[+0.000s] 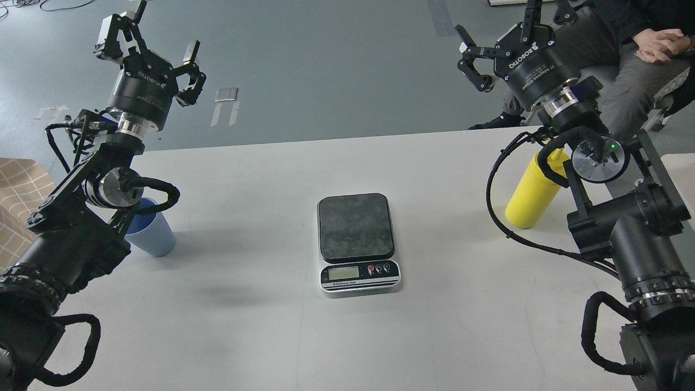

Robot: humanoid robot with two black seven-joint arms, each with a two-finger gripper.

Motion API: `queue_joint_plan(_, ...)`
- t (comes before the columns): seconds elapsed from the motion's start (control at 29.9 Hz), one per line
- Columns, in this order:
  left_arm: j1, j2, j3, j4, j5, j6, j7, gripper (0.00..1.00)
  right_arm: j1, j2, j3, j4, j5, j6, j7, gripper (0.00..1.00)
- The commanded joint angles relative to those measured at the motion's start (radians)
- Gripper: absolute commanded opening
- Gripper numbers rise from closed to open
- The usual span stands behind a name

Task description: Pour seasoning into cup on scale with both arms

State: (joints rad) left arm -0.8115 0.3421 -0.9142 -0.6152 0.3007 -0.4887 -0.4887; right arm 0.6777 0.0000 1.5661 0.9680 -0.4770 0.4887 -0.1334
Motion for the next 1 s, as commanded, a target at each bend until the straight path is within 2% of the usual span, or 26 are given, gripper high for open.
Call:
queue_joint_plan(0.0, -0.002, 0.000, 0.000, 0.000, 0.000, 0.000, 0.000, 0.98, 0.002, 0.000, 0.000, 0.000, 0.000, 0.000, 0.000, 1.00)
queue_joint_plan(0.67, -0.009, 0.012, 0.008, -0.001, 0.018, 0.000, 0.000, 0.98, 0.000, 0.000, 0.000, 0.000, 0.000, 0.000, 0.000, 1.00)
queue_joint_plan(0.97, -0.017, 0.034, 0.006, -0.005, 0.150, 0.000, 0.000, 0.98, -0.001, 0.000, -0.001, 0.003, 0.000, 0.000, 0.000, 1.00)
